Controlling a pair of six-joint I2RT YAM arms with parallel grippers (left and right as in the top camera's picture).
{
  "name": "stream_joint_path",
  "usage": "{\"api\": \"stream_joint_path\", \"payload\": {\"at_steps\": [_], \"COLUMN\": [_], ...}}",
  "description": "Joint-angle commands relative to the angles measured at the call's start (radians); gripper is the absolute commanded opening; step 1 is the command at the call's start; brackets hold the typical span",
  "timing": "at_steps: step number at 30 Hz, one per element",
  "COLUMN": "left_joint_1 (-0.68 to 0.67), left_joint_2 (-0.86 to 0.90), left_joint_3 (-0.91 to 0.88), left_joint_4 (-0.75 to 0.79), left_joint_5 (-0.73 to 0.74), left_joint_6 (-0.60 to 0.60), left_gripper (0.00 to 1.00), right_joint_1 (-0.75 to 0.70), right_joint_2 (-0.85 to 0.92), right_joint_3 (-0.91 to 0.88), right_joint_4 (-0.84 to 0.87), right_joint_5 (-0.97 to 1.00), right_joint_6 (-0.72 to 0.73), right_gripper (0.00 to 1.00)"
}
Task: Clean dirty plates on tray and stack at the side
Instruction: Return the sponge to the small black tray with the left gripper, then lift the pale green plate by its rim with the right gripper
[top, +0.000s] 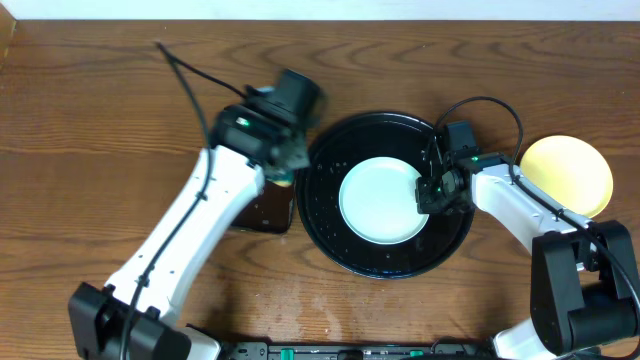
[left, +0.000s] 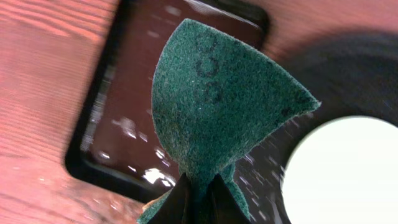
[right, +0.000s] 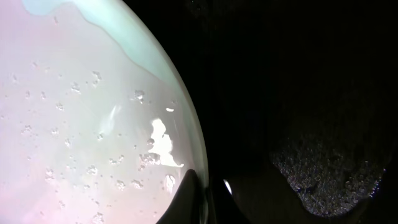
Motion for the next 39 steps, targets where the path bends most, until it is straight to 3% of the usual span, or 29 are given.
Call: {"api": "stream_joint_path", "payload": {"at_steps": [1,6,10,17,23,27,29,39], "left_joint_1": [0.092,0.164,0.182,0.183,0.183,0.183,0.183,0.183], "left_joint_2": [0.044,0.112,0.123,-0.009,-0.214,-0.337,-0.389,-0.435], "left_joint_3": [-0.112,-0.243,-0.242,-0.219,-0.219,-0.219,-0.219,-0.219], "left_joint_4": [0.058,0.222,0.229,0.210,0.173,0.134,0.123,0.123], "left_joint_5": [-0.034,0.027,0.087,0.153,0.211,0.210,0.210,0.210], "left_joint_6": [0.056,0.157,0.171,0.174,0.173,0.173,0.173,0.173], "left_gripper": [0.08,0.08,0.17,0.49,0.64,0.68,0.79,0.81], "right_joint_1": [0.010,0.010,0.010,0.010,0.010,0.011,0.022,0.171], "right_joint_2": [0.037,0.037,0.037,0.037,-0.009,-0.139,-0.249,-0.515], "right_joint_3": [-0.015,-0.015,-0.015,-0.015,0.018,0.039,0.039,0.039], "right_joint_4": [-0.015,-0.015,-0.013,0.035,-0.006,-0.074,-0.095,-0.067], "right_joint_5": [0.046,0.043,0.043,0.043,0.043,0.050,0.088,0.442], "right_joint_6": [-0.024,-0.024,-0.027,-0.035,-0.061,-0.061,-0.061,-0.077], "right_gripper": [0.01,0.01,0.01,0.01,0.01,0.01,0.01,0.01]}}
